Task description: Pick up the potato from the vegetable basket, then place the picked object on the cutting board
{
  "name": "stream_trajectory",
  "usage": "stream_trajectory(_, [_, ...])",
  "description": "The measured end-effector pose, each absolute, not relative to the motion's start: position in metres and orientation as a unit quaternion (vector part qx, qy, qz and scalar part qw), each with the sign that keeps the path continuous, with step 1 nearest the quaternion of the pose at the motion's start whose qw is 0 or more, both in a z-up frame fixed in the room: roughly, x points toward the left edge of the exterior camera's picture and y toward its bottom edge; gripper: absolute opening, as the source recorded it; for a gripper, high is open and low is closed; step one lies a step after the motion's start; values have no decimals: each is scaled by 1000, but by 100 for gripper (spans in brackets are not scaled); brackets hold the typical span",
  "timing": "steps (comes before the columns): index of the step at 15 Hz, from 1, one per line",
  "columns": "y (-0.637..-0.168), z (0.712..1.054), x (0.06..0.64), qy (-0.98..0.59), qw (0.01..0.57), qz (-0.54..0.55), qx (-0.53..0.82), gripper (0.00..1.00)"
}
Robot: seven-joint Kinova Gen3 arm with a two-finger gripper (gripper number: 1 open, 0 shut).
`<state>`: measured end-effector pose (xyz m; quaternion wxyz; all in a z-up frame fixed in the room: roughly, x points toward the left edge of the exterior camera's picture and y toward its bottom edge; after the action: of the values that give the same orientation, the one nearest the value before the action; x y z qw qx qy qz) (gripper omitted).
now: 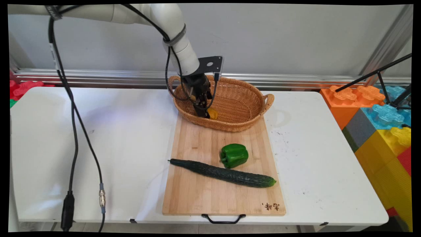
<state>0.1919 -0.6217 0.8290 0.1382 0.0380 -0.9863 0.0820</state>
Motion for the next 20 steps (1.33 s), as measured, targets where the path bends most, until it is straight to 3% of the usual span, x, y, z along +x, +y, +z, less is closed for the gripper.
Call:
stream_trajectory(11, [-659,814,188,-989,135,62,24,100])
stream_trajectory(12, [-662,813,188,-989,134,62,25,0])
stream_trajectory(20, [-669,813,191,-988,133,57,56,0])
